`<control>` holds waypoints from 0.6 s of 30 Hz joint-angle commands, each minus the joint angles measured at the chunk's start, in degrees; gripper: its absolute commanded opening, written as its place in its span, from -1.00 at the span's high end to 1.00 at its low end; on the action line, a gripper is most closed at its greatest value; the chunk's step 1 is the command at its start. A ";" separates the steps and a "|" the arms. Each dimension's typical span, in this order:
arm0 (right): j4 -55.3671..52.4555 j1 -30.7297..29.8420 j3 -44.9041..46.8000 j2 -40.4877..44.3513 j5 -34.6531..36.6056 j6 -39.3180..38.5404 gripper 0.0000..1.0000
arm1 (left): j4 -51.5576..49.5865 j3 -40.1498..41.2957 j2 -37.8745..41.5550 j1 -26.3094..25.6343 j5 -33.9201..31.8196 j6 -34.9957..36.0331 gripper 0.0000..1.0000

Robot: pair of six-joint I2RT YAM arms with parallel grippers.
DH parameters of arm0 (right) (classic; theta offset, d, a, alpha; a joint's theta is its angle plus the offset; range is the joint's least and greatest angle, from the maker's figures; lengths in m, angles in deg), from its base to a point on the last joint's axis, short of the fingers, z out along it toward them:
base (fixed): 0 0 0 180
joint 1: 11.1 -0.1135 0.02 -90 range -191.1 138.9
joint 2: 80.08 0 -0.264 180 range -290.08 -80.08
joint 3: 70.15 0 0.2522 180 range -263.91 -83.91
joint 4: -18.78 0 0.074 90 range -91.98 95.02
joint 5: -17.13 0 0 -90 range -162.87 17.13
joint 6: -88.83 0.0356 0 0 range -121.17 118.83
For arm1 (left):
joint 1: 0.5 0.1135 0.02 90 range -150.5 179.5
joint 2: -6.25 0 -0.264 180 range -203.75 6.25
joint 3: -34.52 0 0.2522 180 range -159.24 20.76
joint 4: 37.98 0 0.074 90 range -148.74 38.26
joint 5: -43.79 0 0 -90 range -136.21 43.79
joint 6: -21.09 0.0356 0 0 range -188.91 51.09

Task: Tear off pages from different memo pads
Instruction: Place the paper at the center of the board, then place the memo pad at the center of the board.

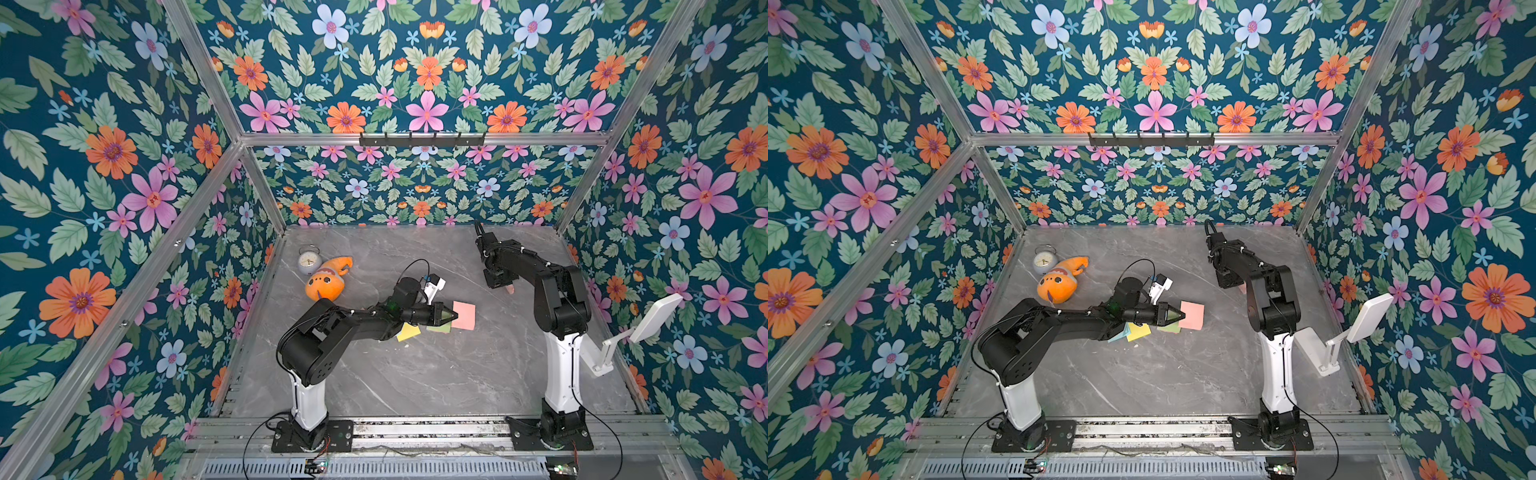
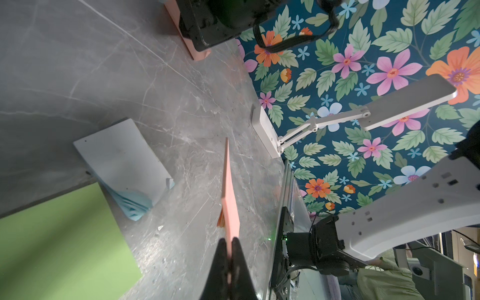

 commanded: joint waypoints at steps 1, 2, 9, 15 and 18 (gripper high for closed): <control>-2.20 -0.08 0.62 2.80 -5.91 2.25 0.34 | 0.57 -1.23 -0.41 0.36 -0.16 0.35 1.00; -2.55 -0.02 1.01 4.09 -7.76 3.02 0.26 | 0.41 -1.87 -0.75 0.70 -0.39 0.32 1.00; -2.47 0.01 5.98 15.70 -14.20 7.17 0.03 | -5.26 -12.31 -7.05 3.99 -2.46 0.74 1.00; 0.58 0.08 14.96 27.24 -16.03 10.94 0.03 | -8.33 -26.39 -19.01 4.09 -2.99 -0.27 1.00; 1.79 0.16 19.10 32.60 -16.59 12.21 0.03 | -10.21 -33.67 -25.14 4.10 -3.66 -1.16 1.00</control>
